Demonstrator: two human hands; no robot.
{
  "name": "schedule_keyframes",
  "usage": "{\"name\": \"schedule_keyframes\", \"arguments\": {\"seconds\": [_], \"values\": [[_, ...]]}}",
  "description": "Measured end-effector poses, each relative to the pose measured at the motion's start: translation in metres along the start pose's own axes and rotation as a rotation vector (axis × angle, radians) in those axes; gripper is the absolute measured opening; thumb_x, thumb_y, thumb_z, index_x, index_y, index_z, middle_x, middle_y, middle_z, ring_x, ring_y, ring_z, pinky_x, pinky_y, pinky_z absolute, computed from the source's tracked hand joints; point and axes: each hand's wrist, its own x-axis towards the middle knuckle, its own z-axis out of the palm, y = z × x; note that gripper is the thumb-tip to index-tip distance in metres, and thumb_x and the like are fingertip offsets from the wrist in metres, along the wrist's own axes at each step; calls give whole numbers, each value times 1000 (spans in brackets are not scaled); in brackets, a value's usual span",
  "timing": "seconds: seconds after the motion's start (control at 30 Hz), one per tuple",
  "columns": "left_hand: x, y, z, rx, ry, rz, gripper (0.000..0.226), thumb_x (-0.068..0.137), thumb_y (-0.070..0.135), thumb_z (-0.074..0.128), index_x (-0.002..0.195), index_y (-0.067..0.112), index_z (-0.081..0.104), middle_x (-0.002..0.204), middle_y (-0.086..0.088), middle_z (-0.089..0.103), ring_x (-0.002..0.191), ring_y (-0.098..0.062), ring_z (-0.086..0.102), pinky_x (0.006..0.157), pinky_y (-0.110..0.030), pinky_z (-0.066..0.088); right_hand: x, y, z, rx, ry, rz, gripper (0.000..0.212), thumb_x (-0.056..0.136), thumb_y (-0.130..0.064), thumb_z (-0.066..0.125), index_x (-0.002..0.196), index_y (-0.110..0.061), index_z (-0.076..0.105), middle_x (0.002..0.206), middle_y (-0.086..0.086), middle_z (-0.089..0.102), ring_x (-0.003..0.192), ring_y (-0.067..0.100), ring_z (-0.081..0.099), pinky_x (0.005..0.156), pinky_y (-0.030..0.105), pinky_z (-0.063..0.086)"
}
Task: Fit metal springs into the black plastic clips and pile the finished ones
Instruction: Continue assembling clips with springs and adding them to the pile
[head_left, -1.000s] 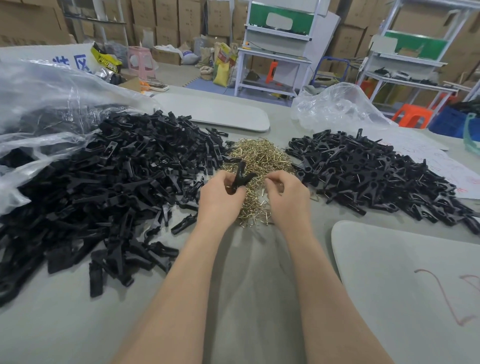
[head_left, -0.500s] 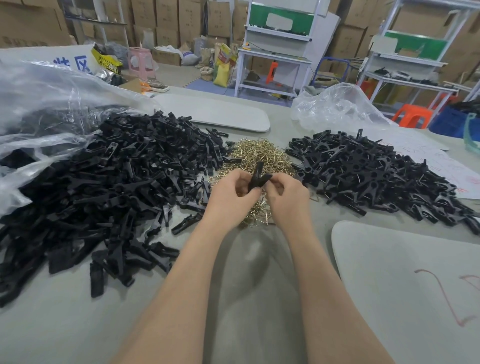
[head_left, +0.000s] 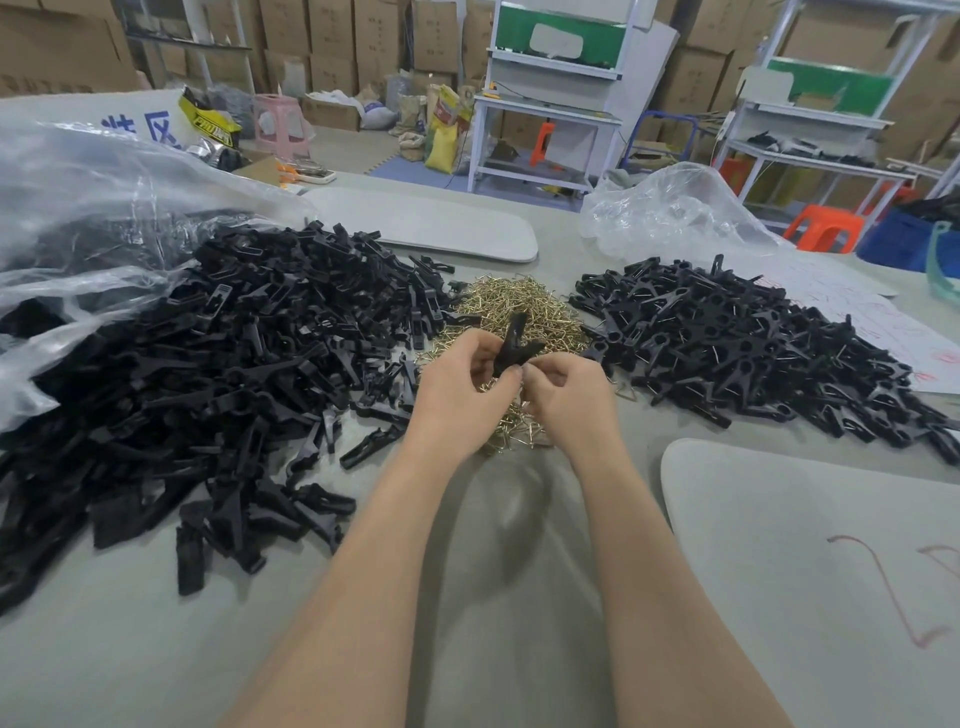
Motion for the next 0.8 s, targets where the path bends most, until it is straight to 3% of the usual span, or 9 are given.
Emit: {"name": "schedule_keyframes", "arguments": {"seconds": [0.1, 0.2, 0.33, 0.4, 0.5, 0.6, 0.7, 0.8], "values": [[0, 2, 0, -65, 9, -10, 17, 83, 13, 67, 86, 28, 58, 89, 9, 67, 89, -9, 62, 85, -20, 50, -2, -1, -1, -132, 40, -95, 14, 91, -14, 59, 96, -9, 70, 85, 6, 69, 80, 20, 61, 76, 29, 46], [-1, 3, 0, -48, -12, 0, 18, 83, 13, 68, 87, 28, 59, 91, 10, 68, 91, -6, 63, 87, -23, 50, -1, 2, -1, -173, 37, -54, 13, 90, -16, 58, 92, -10, 70, 77, 3, 65, 74, 17, 56, 65, 22, 36], [-1, 4, 1, -16, -28, 2, 17, 83, 14, 69, 87, 27, 60, 89, 8, 68, 91, -10, 64, 89, -29, 51, 0, 5, -4, -81, 73, 31, 12, 89, -17, 58, 86, -12, 68, 79, 6, 69, 80, 23, 64, 74, 30, 48], [-1, 2, 0, 36, 7, -24, 15, 83, 17, 68, 86, 28, 58, 86, 11, 65, 90, -10, 63, 85, -24, 49, -1, 5, -6, -45, 129, -1, 8, 90, -18, 59, 88, -14, 66, 81, 4, 69, 80, 21, 65, 77, 31, 49], [1, -1, -4, 96, 112, -78, 10, 84, 22, 66, 90, 26, 59, 86, 15, 63, 88, -6, 60, 75, -11, 43, -4, 4, -5, -80, 146, -139, 6, 90, -18, 61, 91, -15, 67, 75, -9, 61, 72, 5, 57, 67, 14, 39], [2, -2, -8, 87, 148, -108, 12, 86, 22, 65, 97, 23, 59, 91, 14, 64, 90, -6, 61, 81, -21, 47, -5, 0, -5, -14, 173, -202, 4, 91, -16, 61, 91, -17, 66, 72, -19, 57, 69, -8, 56, 65, 5, 40], [2, -3, -7, 189, 111, -103, 16, 88, 17, 64, 94, 29, 55, 98, 13, 63, 93, -7, 59, 85, -24, 45, -4, -3, -10, 107, 228, -186, 5, 92, -16, 59, 91, -19, 63, 76, -13, 62, 73, 2, 61, 70, 17, 48], [1, -4, -6, 248, 97, -106, 19, 88, 15, 65, 94, 30, 54, 102, 7, 65, 93, -10, 60, 86, -25, 46, -6, -2, -8, -59, 176, -251, 8, 93, -14, 57, 95, -14, 65, 77, -9, 62, 72, 6, 57, 70, 20, 46]]}}
